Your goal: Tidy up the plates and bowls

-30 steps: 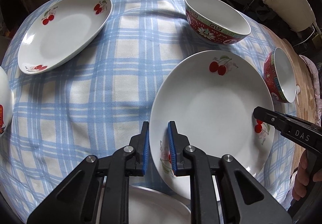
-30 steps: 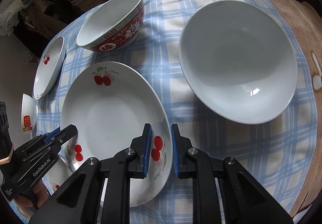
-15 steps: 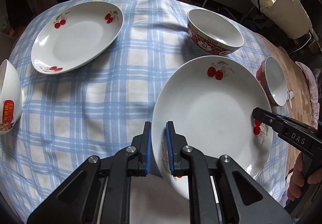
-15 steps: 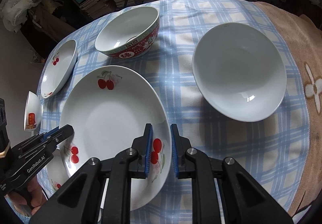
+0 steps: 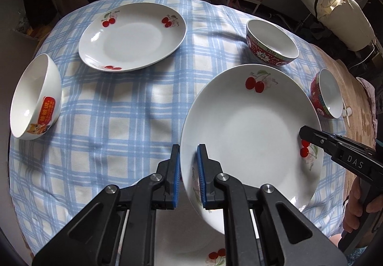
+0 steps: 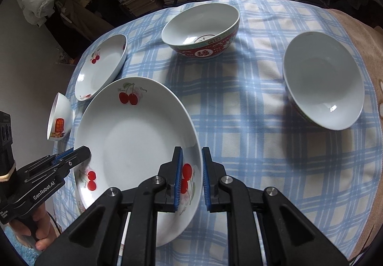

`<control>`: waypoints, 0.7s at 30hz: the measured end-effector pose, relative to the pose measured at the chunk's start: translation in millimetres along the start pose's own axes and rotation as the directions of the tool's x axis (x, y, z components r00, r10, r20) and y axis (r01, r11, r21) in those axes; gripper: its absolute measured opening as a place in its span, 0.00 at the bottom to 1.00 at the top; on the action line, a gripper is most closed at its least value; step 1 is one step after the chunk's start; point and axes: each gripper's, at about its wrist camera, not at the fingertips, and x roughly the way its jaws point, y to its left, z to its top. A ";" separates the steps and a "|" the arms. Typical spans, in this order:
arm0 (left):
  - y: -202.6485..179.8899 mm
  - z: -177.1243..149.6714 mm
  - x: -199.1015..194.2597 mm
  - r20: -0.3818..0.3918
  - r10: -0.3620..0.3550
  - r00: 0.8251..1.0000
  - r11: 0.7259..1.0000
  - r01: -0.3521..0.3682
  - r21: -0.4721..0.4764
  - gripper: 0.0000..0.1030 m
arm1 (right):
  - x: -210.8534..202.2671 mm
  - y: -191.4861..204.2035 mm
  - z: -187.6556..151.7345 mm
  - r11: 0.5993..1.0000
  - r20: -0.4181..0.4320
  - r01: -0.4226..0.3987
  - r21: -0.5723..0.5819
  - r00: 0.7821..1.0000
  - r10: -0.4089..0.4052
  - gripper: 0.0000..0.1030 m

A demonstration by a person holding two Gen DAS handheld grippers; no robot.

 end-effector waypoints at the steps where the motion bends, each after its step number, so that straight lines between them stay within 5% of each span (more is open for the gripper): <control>1: 4.9 -2.8 -2.2 -0.003 0.005 1.000 1.000 -0.005 -0.009 0.13 | 1.0 4.9 -1.8 1.000 -0.003 -0.006 -0.006 1.000 0.006 0.16; 21: 76.4 -77.3 -44.1 -0.040 0.052 0.998 0.992 -0.056 -0.116 0.12 | 17.3 85.0 -41.7 0.985 -0.072 -0.083 -0.150 0.995 0.073 0.17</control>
